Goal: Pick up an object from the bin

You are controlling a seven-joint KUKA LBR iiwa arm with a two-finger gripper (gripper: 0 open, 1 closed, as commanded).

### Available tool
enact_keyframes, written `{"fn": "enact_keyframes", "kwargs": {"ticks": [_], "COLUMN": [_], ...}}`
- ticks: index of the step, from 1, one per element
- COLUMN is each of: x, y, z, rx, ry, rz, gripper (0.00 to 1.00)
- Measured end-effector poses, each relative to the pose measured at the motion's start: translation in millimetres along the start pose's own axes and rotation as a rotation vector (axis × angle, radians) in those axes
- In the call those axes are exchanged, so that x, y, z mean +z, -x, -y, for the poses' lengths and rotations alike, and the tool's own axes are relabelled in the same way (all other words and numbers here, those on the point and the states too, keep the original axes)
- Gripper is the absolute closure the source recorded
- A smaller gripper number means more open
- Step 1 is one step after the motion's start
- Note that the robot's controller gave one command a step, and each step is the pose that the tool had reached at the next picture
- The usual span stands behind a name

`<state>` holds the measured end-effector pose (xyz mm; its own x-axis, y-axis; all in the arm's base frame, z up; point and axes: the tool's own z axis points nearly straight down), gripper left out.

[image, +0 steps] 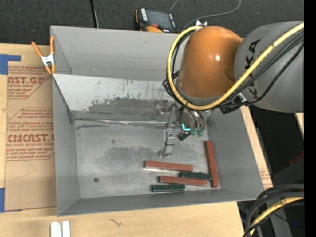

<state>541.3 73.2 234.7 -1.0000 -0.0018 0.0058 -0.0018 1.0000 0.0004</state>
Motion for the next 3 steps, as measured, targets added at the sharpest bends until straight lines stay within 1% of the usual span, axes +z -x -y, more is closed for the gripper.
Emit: {"fn": "enact_keyframes", "kwargs": {"ticks": [1,2,3], "x": [168.3,135.0,135.1], "y": [-42.1,-56.2,-61.2], "z": [57.8,56.4,60.7], "rx": [-0.239,-0.055,0.187], "ry": [0.000,0.001,0.001], "rz": [-0.001,0.006,0.004], "gripper": [0.00,0.00,0.00]}}
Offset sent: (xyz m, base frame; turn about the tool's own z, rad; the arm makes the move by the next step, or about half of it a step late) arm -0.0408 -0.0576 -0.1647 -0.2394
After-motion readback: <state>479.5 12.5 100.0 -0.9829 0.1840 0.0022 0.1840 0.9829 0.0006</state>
